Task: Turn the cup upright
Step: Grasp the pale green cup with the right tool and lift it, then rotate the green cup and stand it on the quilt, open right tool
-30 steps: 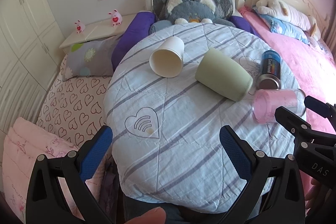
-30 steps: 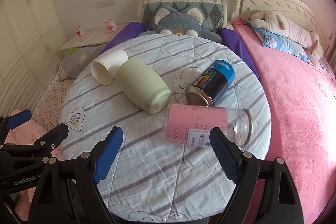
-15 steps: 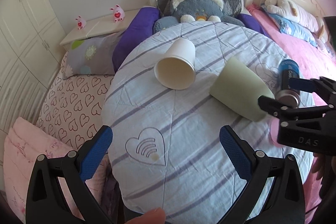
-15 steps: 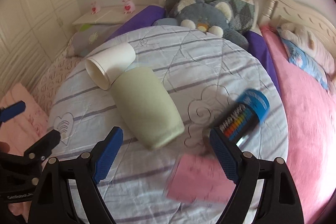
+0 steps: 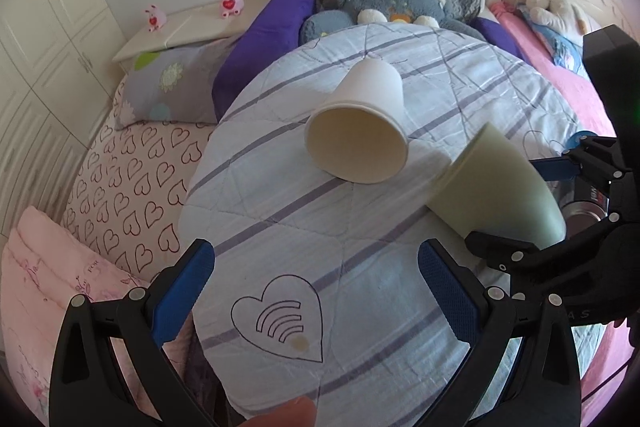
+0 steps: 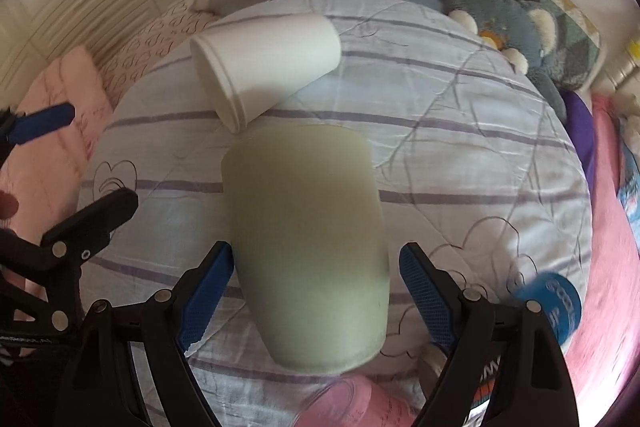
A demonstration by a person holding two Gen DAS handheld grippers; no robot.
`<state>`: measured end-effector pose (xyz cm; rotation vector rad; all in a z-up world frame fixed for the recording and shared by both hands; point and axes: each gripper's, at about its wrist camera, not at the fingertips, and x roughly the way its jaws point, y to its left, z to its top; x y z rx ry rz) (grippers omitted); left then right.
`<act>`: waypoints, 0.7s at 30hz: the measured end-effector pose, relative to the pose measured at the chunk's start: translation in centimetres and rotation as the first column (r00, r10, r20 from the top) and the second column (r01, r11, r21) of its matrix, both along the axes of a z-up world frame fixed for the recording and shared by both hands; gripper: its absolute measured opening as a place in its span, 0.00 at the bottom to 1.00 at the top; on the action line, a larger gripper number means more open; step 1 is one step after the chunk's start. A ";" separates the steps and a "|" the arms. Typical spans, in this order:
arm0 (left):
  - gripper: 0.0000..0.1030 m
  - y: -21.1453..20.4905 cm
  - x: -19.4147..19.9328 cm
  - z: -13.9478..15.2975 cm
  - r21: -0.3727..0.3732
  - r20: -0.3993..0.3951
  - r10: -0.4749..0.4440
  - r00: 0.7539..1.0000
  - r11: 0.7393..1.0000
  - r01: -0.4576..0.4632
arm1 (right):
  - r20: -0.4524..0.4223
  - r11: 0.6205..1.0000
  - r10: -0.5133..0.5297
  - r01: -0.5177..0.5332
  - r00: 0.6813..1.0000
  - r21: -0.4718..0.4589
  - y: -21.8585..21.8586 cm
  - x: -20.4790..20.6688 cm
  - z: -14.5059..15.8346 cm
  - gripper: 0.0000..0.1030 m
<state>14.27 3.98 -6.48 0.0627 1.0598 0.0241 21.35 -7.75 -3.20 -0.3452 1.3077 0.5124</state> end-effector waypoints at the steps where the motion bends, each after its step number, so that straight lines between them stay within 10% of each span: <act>1: 1.00 0.1 0.1 -0.1 -0.001 -0.005 0.002 1.000 1.000 -0.002 | -0.008 1.000 0.001 -0.001 1.000 0.002 0.2 0.2 -0.3 0.83; 21: 1.00 -0.4 1.2 0.1 -0.015 0.011 -0.025 1.000 1.000 0.025 | -0.126 0.907 -0.302 0.326 0.945 0.266 -5.4 4.4 0.1 0.79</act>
